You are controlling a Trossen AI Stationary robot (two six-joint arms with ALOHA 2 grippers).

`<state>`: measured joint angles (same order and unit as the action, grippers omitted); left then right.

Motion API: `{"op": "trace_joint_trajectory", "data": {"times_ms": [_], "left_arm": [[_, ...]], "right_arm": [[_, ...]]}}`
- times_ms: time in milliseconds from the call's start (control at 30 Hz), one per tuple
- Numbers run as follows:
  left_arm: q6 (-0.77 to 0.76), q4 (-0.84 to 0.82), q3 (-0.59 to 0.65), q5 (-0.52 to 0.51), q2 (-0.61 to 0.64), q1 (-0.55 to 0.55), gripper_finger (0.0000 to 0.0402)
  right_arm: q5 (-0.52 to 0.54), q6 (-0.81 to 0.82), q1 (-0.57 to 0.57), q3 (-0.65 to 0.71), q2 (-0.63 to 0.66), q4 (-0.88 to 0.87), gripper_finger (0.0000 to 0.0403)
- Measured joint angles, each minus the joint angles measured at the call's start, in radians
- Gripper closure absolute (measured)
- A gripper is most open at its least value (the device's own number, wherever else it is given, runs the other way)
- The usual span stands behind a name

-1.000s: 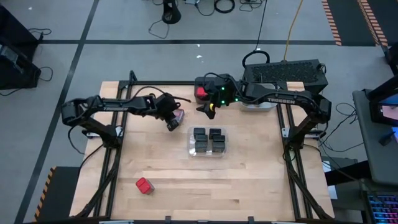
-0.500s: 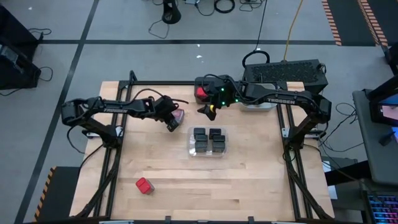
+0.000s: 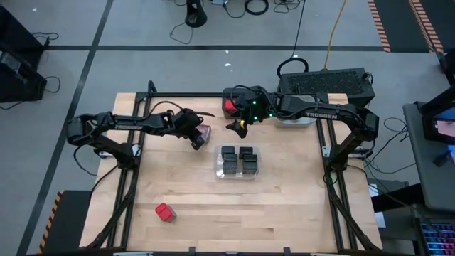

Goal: Sort spices by type
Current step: Put the red seasoning can into the black bin

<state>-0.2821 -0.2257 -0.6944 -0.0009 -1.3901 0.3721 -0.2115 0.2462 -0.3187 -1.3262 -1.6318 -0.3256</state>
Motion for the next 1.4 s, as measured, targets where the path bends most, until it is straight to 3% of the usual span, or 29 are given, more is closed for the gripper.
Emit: {"op": "trace_joint_trajectory", "data": {"times_ms": [333, 833, 1133, 1400], "left_arm": [[-0.026, 0.005, -0.001, 0.027, 0.029, -0.043, 0.0397], [-0.05, 0.015, -0.003, -0.018, -0.054, -0.07, 0.0398], [-0.053, 0.004, -0.003, -0.179, -0.05, -0.131, 0.0398], [-0.052, 0.015, -0.001, -0.19, -0.005, -0.153, 0.0398]], "right_arm": [[0.0, -0.019, 0.0, 0.0, 0.0, -0.007, 0.0101], [0.0, -0.023, 0.0, 0.0, 0.0, -0.01, 0.0101], [0.0, -0.026, 0.0, 0.0, 0.0, -0.01, 0.0101], [0.0, -0.046, 0.0, 0.0, 0.0, -0.009, 0.0101]]}}
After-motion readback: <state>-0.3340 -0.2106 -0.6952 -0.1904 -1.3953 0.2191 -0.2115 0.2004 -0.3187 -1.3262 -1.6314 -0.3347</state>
